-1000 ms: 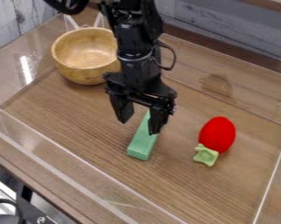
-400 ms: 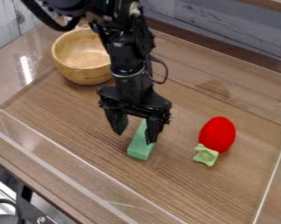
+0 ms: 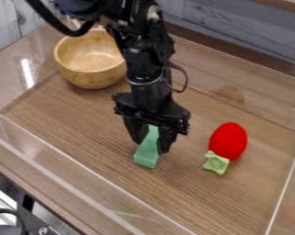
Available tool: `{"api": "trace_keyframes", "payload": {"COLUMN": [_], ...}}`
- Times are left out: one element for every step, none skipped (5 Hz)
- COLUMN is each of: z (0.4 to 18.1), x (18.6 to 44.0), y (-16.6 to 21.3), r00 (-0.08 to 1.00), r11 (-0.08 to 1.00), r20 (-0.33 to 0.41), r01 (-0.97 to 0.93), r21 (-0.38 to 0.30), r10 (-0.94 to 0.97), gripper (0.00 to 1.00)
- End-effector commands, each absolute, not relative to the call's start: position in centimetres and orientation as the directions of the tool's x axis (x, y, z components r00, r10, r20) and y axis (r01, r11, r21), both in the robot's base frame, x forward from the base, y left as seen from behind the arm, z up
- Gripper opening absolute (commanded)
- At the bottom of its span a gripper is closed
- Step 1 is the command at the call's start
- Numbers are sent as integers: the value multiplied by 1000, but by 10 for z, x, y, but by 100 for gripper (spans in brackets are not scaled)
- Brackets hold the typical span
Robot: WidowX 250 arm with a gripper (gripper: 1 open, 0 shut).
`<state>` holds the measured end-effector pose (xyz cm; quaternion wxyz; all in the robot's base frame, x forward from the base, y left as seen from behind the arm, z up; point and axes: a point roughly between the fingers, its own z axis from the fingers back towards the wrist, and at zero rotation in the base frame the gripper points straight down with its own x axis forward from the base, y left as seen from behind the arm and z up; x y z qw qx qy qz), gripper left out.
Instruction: Put the green block in the brown bowl
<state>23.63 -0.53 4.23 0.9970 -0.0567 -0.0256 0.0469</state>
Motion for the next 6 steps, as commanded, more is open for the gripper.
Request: {"api": "trace_keyframes", "payload": {"z": [50, 45, 36, 34, 48, 49], "x": [253, 252, 252, 253, 246, 248], "y": [8, 6, 2, -2, 0, -3], "r00": [992, 989, 987, 985, 988, 991], "r11": [989, 986, 985, 985, 988, 991], "r20": [92, 98, 97, 102, 103, 94], "r01": [-80, -102, -118, -124, -106, -81], "r21": [-124, -130, -125, -121, -111, -107], "r10": [91, 115, 131, 136, 118, 91], "gripper": [100, 100, 100, 100, 100, 0]}}
